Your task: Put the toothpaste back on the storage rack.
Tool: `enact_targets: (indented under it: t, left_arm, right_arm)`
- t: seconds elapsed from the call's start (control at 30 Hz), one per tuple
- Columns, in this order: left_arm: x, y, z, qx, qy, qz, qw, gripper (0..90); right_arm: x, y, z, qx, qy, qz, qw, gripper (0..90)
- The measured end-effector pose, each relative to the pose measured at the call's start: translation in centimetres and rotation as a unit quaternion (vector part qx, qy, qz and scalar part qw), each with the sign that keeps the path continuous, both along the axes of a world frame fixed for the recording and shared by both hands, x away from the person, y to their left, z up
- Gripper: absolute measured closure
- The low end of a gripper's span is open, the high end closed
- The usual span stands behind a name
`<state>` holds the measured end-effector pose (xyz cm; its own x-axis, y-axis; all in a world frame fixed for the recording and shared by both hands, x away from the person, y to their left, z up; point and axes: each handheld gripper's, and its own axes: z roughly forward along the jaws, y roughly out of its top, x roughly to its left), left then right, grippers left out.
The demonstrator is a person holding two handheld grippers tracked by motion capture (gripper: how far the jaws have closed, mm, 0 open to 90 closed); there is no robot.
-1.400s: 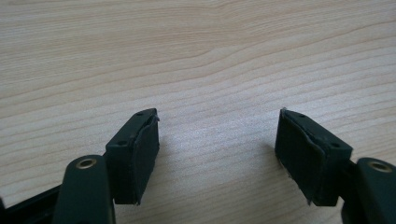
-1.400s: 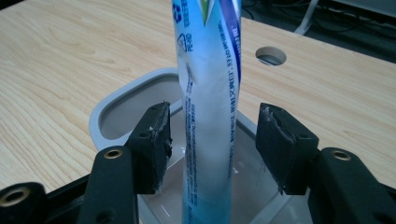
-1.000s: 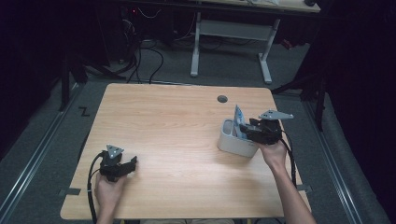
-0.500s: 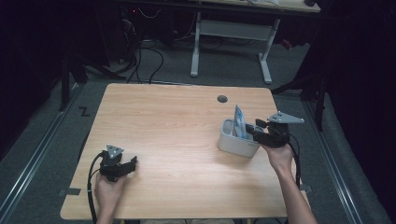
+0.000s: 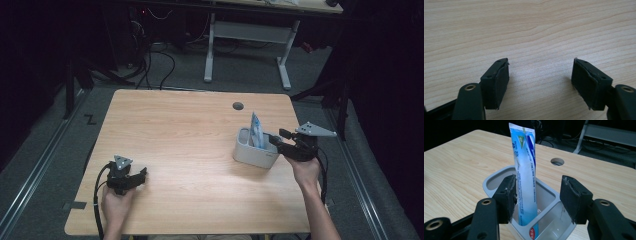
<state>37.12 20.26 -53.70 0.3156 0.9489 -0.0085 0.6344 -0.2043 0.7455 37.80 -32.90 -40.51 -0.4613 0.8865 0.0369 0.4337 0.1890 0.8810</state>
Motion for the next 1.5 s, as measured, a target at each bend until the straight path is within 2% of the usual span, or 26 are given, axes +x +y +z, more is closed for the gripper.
enact_targets:
  t: [0.03, 0.33, 0.9, 1.2, 1.5]
  left_arm:
    - [0.0, 0.0, 0.0, 0.0, 0.0, 0.0, 1.0, 30.8]
    - [0.0, 0.0, 0.0, 0.0, 0.001, 0.0, 1.0, 30.9]
    - [0.0, 0.0, 0.0, 0.0, 0.001, 0.0, 1.0, 30.8]
    - [0.0, 0.0, 0.0, 0.0, 0.001, 0.0, 1.0, 30.7]
    - [0.0, 0.0, 0.0, 0.0, 0.0, 0.0, 1.0, 30.6]
  right_arm:
    - [-0.1, -0.3, 0.0, 0.009, 0.001, -0.001, 1.0, 47.1]
    - [-1.1, -1.2, 0.1, 0.021, -0.005, -0.007, 0.9997, 47.2]
    - [-2.5, -1.7, -0.8, 0.028, -0.01, -0.01, 0.9995, 47.3]
    - [-3.4, -2.3, -1.2, 0.041, -0.014, -0.015, 0.9989, 47.3]
    - [-4.4, -2.6, -2.1, 0.044, -0.008, -0.016, 0.9989, 47.5]
